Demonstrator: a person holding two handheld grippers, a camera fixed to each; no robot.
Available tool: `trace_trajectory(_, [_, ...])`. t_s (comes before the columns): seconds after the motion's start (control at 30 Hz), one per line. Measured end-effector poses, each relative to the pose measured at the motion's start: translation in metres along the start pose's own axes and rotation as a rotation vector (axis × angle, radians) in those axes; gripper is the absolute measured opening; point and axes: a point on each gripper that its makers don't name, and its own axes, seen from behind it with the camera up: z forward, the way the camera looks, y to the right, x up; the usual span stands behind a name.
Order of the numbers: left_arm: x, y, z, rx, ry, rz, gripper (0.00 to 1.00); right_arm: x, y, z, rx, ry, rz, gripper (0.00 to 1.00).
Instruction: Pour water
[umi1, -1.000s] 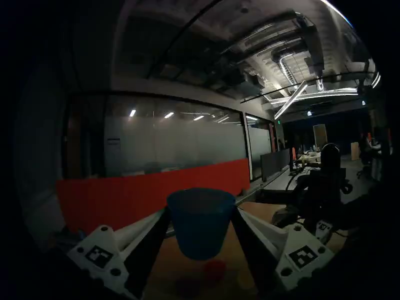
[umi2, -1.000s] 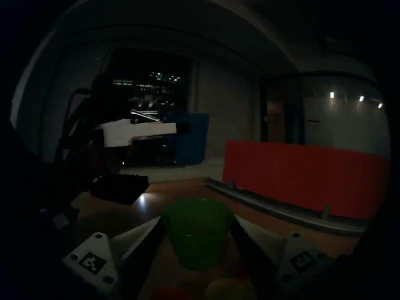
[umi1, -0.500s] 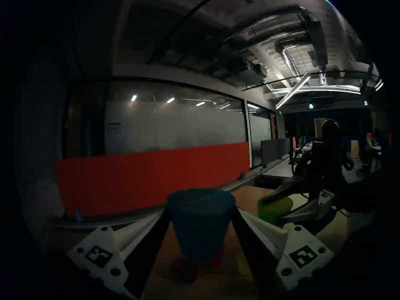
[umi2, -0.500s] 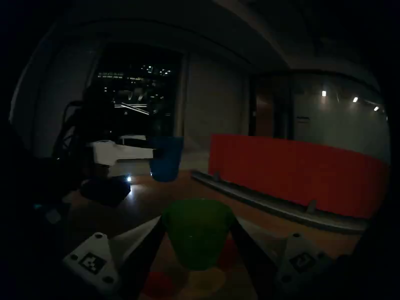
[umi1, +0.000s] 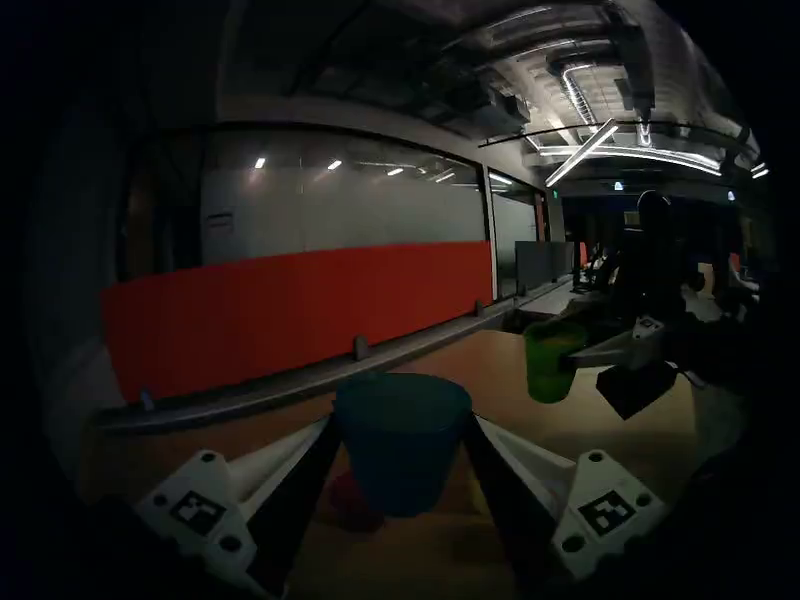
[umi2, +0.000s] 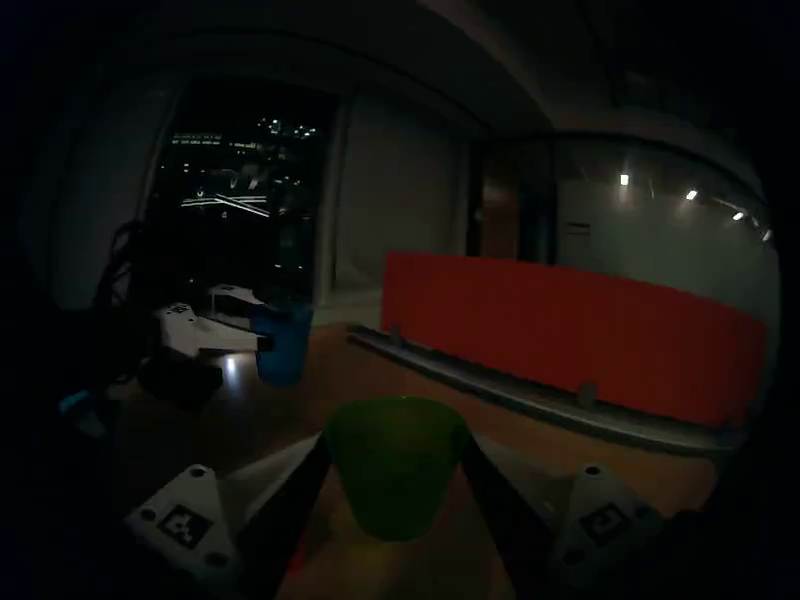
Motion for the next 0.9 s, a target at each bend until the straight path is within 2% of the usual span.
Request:
trace_trajectory(0.5, [-0.07, 0.013, 0.017, -0.033, -0.172, 0.04, 0.87, -0.047, 0.022, -0.011, -0.02, -0.097, 0.035, 1.0])
trace_trajectory(0.9, [-0.116, 0.021, 0.02, -0.061, -0.297, 0.062, 0.87, -0.083, 0.028, -0.012, -0.01, -0.181, 0.061, 1.0])
